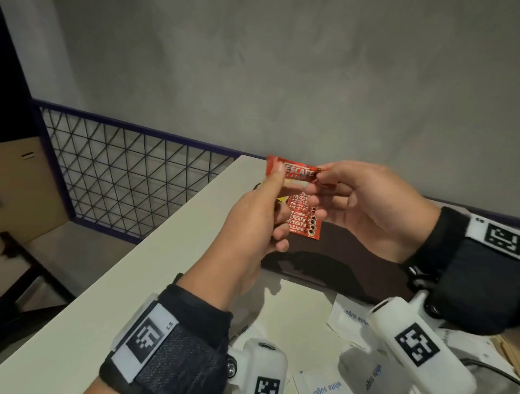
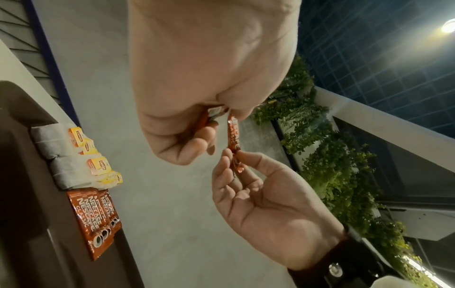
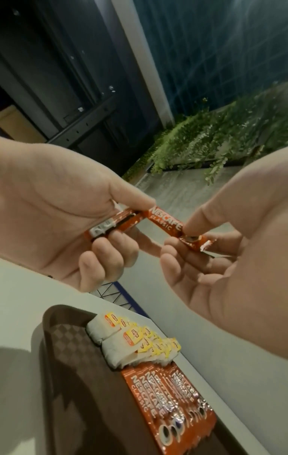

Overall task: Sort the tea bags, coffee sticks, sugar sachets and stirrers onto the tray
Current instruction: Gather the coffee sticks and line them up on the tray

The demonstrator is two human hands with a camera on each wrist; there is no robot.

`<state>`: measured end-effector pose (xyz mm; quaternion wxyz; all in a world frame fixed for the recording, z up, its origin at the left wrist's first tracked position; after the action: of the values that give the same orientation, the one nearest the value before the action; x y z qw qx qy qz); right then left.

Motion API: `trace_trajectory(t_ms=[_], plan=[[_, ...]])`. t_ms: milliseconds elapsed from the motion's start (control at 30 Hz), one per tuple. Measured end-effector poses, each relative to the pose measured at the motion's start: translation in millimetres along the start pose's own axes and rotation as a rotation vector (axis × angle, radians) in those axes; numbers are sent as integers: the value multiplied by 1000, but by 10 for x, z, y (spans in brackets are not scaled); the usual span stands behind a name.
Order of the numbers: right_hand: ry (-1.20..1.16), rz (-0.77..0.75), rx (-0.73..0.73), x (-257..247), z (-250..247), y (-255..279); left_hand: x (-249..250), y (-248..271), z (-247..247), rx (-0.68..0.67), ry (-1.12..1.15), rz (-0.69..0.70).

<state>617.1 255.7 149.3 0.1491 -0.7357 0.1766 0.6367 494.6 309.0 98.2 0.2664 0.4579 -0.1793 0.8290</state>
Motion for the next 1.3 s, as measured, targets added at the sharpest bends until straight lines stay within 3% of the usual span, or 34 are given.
trace_trajectory(t_ms=[67, 167, 300, 433, 667, 867, 1000, 1067, 1200, 1300], plan=[[-109, 49, 34, 56, -29, -17, -5, 2, -1, -16, 111, -43], [-230, 107, 71, 201, -33, -23, 39, 0, -58, 3, 222, 2], [-302, 147, 47, 417, 121, 51, 88, -26, -211, 133, 77, 88], [-262, 67, -33, 420, 276, 119, 128, -9, -189, 118, 11, 108], [-64, -74, 25, 214, 116, 179, 133, -16, -270, 170, 90, 107], [-116, -121, 187, 31, -146, 159, 95, -50, -303, 192, 51, 55], [-141, -56, 335, 7, -479, 90, 109, -64, -248, 116, -19, 64], [-82, 20, 297, 51, -493, 64, 80, -59, -205, 80, -25, 54], [146, 45, 63, 52, -281, 145, 52, -65, -175, 60, -32, 43], [261, 14, 68, -21, -308, 199, 59, -66, -166, 43, -61, 39]])
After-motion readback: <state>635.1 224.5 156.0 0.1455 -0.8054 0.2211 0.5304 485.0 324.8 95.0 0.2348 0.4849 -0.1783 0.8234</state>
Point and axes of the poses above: each hand's wrist, its own y-axis away from the middle knuckle, its own z-axis out of the palm, x = y × z, the point moved 10 cm from there along -y, towards the middle knuckle, and after that the axes turned 10 degrees about y, right-handed, at the moved point
